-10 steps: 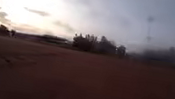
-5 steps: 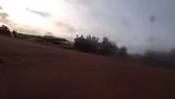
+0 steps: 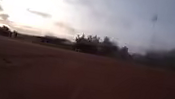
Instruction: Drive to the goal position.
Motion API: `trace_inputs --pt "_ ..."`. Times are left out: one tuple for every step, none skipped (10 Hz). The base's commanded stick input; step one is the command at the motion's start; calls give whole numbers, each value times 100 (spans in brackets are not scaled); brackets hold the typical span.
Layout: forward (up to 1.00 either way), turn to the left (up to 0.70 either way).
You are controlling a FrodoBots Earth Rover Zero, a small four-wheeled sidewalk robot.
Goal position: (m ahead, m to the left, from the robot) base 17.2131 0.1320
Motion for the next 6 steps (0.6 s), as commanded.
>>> trace_inputs --pt "70 0" --pt "70 0" --pt "70 0" --pt "70 0" --pt "70 0" --pt "70 0"
